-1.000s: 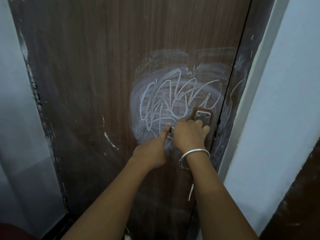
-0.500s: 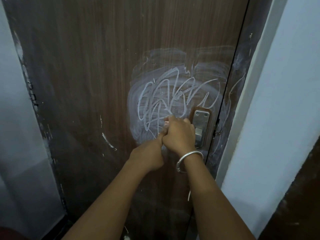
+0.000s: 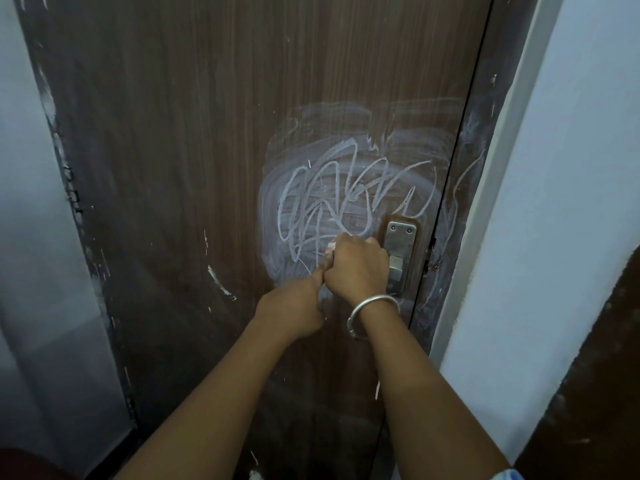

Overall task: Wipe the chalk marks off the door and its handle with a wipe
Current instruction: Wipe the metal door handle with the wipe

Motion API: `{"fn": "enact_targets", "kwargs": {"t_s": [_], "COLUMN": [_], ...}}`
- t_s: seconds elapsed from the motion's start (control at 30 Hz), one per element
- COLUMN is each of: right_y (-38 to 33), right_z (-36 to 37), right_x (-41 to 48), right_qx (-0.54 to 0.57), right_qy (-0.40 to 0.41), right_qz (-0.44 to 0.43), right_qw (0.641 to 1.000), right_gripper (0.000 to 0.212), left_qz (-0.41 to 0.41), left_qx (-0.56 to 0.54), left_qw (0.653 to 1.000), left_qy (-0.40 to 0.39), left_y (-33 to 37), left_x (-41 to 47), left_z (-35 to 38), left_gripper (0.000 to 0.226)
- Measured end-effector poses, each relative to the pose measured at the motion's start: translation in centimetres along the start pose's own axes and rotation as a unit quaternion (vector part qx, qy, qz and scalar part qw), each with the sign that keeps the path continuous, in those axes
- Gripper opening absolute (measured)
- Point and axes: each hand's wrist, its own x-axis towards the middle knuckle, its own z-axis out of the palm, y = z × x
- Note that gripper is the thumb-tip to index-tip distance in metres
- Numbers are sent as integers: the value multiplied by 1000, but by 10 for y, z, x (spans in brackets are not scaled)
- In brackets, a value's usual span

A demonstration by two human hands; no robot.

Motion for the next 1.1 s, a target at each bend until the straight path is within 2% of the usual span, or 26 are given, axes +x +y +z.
{"fn": "enact_targets", "kwargs": {"t_s": [0.07, 0.17, 0.3, 0.53, 0.6, 0.77, 0.87, 0.97, 1.1], "right_y": [-3, -2, 0, -5, -4, 7, 15, 23, 32], "right_z": [8, 12, 10, 0, -3, -7, -10, -15, -19], "right_x": [-3, -3, -3, -1, -1, -1, -6, -10, -19], "right_qx": [-36, -42, -30, 20, 52, 123, 250, 356, 396], "right_qy": [37, 51, 40, -12, -17, -1, 50, 44, 81], "right_qz": [4, 5, -4, 42, 44, 33, 57, 44, 28], "right_qw": [999, 998, 999, 999, 998, 992, 965, 932, 914], "right_gripper": [13, 13, 21, 39, 38, 16, 24, 29, 38], "left_qz": [10, 9, 17, 20, 27, 48, 51, 51, 71], "left_qx": [-2, 6, 11, 8, 4, 23, 31, 22, 28], "left_qw": [1000, 1000, 1000, 1000, 1000, 999, 998, 998, 995], "left_qy": [2, 1, 0, 5, 15, 2, 3, 18, 64], "left_y": [-3, -5, -7, -9, -7, 2, 3, 4, 12], "left_x": [1, 0, -3, -15, -18, -20, -17, -12, -3], "left_z": [2, 3, 0, -19, -24, -27, -21, -12, -3], "left_gripper": [91, 90, 93, 97, 96, 99, 101, 100, 89]}}
